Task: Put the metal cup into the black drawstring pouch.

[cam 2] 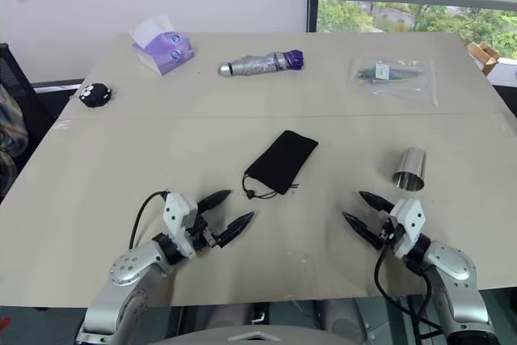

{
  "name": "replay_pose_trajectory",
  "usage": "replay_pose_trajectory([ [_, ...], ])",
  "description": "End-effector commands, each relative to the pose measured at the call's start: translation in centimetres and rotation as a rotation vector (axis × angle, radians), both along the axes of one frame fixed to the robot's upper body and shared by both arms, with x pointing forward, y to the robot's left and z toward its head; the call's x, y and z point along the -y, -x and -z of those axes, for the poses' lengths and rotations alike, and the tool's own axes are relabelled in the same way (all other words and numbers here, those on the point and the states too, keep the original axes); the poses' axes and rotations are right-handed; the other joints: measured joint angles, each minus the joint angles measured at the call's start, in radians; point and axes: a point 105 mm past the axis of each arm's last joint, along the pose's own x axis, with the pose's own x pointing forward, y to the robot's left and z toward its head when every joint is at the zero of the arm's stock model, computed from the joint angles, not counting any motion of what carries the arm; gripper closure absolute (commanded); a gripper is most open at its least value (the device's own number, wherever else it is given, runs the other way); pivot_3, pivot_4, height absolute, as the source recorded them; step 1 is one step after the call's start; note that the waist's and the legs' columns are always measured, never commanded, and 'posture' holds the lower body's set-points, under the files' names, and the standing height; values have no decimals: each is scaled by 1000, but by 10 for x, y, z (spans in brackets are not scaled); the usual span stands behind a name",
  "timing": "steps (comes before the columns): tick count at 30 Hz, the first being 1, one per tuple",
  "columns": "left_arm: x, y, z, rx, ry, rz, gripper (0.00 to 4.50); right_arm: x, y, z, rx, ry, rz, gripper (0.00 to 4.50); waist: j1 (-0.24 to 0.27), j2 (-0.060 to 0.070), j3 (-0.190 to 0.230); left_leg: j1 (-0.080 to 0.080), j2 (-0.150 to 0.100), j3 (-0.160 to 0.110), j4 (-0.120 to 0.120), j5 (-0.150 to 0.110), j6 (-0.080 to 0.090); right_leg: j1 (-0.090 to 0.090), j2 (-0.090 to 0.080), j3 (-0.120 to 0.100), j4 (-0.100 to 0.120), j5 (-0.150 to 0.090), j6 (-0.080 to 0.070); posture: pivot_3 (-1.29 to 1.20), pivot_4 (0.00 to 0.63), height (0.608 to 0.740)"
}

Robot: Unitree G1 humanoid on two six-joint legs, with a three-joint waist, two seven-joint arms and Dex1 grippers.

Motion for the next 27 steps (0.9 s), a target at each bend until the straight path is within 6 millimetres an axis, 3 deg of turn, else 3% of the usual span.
replay_pose_trajectory([
  [1,-5,2,14,-53,-35,-11,0,6,-1,1,-4,2,27,1339,0,0,0,0,0,0,0,0,0,0,0,0,0,0,0,0,150,740],
  [23,-13,-7,4,-1,-69,1,0,0,-1,1,3,0,16,1339,0,0,0,0,0,-1,0,0,-1,0,0,-1,0,0,0,0,150,740],
  [27,-17,-10,-4,46,-173,134,0,-15,8,-10,36,-30,-69,1339,-1,0,0,0,0,-2,0,0,-1,0,0,-2,1,0,0,0,150,740],
])
